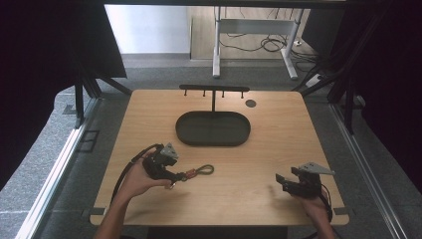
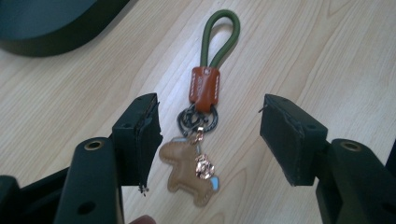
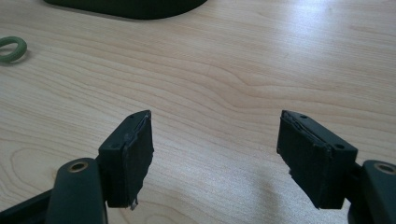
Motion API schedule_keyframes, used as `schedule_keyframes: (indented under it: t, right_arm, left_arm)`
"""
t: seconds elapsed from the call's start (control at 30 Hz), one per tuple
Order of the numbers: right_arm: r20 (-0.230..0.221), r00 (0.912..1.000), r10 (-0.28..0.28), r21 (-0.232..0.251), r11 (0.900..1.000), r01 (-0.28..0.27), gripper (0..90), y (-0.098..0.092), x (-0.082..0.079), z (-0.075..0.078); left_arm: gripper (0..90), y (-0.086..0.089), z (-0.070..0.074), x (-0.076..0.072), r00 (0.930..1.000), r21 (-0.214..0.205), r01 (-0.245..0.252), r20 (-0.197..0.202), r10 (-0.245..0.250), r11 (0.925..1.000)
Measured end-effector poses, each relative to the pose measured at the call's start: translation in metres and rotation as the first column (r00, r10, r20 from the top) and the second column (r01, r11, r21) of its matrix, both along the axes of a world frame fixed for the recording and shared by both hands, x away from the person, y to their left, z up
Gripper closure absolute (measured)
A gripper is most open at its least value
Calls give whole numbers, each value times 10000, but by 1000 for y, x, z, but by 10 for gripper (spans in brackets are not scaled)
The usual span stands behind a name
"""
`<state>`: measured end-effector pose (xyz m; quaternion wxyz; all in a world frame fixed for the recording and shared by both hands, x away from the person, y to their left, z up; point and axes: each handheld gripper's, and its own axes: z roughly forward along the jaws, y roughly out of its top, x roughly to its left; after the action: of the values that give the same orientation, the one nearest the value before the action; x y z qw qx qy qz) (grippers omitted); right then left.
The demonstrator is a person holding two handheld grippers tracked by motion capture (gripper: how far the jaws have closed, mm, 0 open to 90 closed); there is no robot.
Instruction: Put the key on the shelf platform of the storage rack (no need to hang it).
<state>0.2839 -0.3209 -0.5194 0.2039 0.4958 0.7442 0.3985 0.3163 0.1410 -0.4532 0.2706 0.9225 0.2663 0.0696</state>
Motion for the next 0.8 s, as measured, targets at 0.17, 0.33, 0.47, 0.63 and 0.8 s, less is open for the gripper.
schedule_keyframes:
  t: [0.17, 0.33, 0.47, 0.63, 0.8]
  right_arm:
    - [-14, 10000, -35, -51, 10000, 35, 281, -1, 0, 0]
    - [-71, 10000, -42, -102, 9999, 41, 281, -1, 0, -1]
    - [-18, 10000, 64, -129, 9999, -64, 282, 0, 0, -2]
    - [-41, 9999, 145, -207, 9997, -146, 281, 2, 1, -3]
    - [-45, 9999, 127, -214, 9997, -128, 282, 2, 1, -3]
  left_arm:
    - [382, -11, 1, 4, 9990, 176, 432, -115, -430, 9989]
    - [382, -18, -2, 6, 9984, 261, 541, -205, -535, 9982]
    - [383, -22, -4, 7, 9980, 363, 604, -222, -596, 9975]
    - [382, -27, -6, 7, 9970, 411, 729, -280, -718, 9965]
    - [383, -31, -7, 8, 9963, 525, 808, -349, -791, 9953]
